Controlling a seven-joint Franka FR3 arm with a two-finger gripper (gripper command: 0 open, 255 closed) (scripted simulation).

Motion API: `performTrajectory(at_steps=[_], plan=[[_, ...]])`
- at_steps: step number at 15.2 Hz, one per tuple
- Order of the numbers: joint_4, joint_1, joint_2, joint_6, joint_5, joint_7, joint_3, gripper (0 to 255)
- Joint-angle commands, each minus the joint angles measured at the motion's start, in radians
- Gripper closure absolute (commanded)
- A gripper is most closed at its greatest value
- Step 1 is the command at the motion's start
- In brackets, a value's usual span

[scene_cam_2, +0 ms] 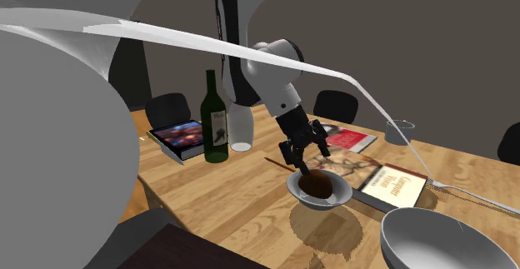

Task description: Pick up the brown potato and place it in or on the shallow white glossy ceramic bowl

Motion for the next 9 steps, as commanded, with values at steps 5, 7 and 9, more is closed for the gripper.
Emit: performTrajectory(at_steps=[5, 7, 9], plan=[[0.014, 0.018, -0.05, -0.066, 0.053, -0.029, 0.028, 0], [0.014, 0.018, -0.05, -0.066, 0.053, -0.029, 0.028, 0], [0.014, 0.018, -0.05, -0.066, 0.053, -0.029, 0.028, 0]])
